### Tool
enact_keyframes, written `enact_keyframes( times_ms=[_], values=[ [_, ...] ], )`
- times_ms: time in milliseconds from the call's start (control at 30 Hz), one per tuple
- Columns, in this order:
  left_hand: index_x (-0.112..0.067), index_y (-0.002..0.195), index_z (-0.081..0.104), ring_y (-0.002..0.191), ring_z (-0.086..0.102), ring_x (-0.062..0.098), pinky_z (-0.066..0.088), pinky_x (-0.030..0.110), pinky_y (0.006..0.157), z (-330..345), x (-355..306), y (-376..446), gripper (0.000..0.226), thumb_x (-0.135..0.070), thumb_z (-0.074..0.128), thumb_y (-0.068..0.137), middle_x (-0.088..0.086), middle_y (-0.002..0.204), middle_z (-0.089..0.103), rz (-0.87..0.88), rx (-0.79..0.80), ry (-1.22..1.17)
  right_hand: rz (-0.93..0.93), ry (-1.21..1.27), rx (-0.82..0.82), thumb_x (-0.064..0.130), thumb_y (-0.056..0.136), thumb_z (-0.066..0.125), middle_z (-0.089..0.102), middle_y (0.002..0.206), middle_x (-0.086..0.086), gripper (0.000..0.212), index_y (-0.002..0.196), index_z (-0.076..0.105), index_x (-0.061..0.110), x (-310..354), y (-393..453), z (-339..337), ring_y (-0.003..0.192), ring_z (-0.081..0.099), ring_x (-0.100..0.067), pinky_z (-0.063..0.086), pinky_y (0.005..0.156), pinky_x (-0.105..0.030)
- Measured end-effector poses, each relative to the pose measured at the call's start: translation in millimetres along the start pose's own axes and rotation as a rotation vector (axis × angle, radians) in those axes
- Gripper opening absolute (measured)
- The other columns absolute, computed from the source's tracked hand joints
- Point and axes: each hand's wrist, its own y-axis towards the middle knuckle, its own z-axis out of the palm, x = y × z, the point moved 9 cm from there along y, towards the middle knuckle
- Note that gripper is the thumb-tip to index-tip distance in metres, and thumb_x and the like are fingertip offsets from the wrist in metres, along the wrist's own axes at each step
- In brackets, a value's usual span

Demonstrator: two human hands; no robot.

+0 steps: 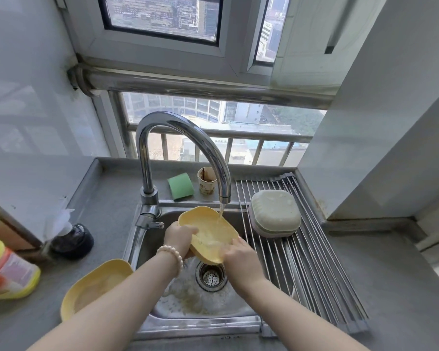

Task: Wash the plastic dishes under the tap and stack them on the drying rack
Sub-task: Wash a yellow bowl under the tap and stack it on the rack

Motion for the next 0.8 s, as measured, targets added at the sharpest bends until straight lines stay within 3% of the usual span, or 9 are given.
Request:
enact_keyframes(
  times_ms=[67,133,233,300,367,433,500,667,800],
  values=[
    [-0.011,0.118,0.048,0.093,0.064,0.037,0.055,0.04,0.064,4.7,15.4,-11.1,0.043,0.006,0.056,0.078,0.016,0.104,0.061,0.015,0.005,-0.139,0.025,0.034,0.004,0.005,0.015,0.083,0.052,0.039,0.003,0.037,0.041,0.059,0.017,11.1,0.2,-7.1,0.035,0.051,-0.015,0.04,0.039,-0.016],
    [-0.012,0.124,0.043,0.094,0.062,0.037,0.055,0.042,0.066,2.0,26.6,-18.5,0.052,0.008,0.054,0.076,0.015,0.107,0.06,0.024,-0.027,-0.216,0.009,0.074,-0.007,0.004,0.016,0.081,0.046,0.035,0.003,0.037,0.037,0.054,0.017,19.0,-1.0,-8.4,0.029,0.045,-0.015,0.031,0.032,-0.015],
    [-0.02,0.124,0.037,0.087,0.061,0.036,0.057,0.049,0.068,-8.5,21.5,-15.4,0.043,0.004,0.044,0.089,0.015,0.103,0.055,-0.041,-0.032,-0.175,-0.074,0.228,-0.046,0.002,0.036,0.081,0.051,0.041,0.005,0.032,0.046,0.056,0.019,21.2,-6.2,-3.1,0.034,0.048,-0.015,0.034,0.033,-0.017],
    [-0.024,0.127,0.035,0.081,0.06,0.035,0.055,0.055,0.071,-14.3,13.9,-12.5,0.044,0.004,0.035,0.092,0.016,0.1,0.052,-0.088,0.046,-0.094,-0.138,0.326,-0.093,0.015,0.063,0.075,0.061,0.053,0.005,0.013,0.057,0.064,0.018,12.4,-12.4,-3.9,0.046,0.058,-0.016,0.046,0.045,-0.019],
    [-0.019,0.125,0.037,0.081,0.059,0.036,0.053,0.058,0.073,-16.5,10.0,-13.2,0.044,0.007,0.032,0.091,0.017,0.102,0.049,-0.155,0.158,-0.054,-0.207,0.273,-0.042,0.032,0.077,0.066,0.072,0.076,0.005,0.015,0.073,0.07,0.019,2.6,-13.3,-3.9,0.073,0.069,-0.017,0.056,0.074,-0.028],
    [-0.014,0.122,0.042,0.085,0.057,0.037,0.052,0.057,0.074,-14.7,6.8,-19.8,0.043,0.01,0.033,0.088,0.018,0.105,0.049,-0.198,0.272,-0.029,-0.241,0.09,0.029,0.033,0.068,0.079,0.073,0.097,0.003,0.026,0.087,0.074,0.017,-6.7,-8.5,-0.2,0.101,0.068,-0.02,0.05,0.095,-0.039],
    [-0.01,0.118,0.045,0.09,0.058,0.038,0.053,0.053,0.075,-9.4,7.3,-28.8,0.036,0.008,0.037,0.088,0.021,0.109,0.053,-0.236,0.358,-0.1,-0.23,-0.031,0.072,0.022,0.055,0.089,0.073,0.1,0.002,0.039,0.091,0.074,0.017,-8.8,-2.8,-2.0,0.109,0.064,-0.026,0.046,0.098,-0.046],
    [-0.004,0.121,0.048,0.091,0.064,0.037,0.056,0.046,0.078,24.9,12.8,-43.2,0.039,0.004,0.052,0.083,0.027,0.111,0.062,-0.12,0.422,-0.505,-0.112,-0.053,-0.01,0.013,0.037,0.09,0.073,0.072,0.001,0.04,0.074,0.077,0.018,7.1,6.5,-8.2,0.077,0.071,-0.02,0.05,0.095,-0.039],
    [-0.008,0.117,0.051,0.084,0.063,0.033,0.053,0.042,0.067,22.2,24.7,-40.0,0.024,-0.005,0.048,0.094,0.019,0.101,0.063,-0.055,0.129,-0.557,-0.094,0.053,-0.087,0.004,0.035,0.082,0.061,0.049,0.003,0.029,0.055,0.066,0.018,29.3,6.5,-21.7,0.044,0.059,-0.016,0.056,0.059,-0.026]
  ],
)
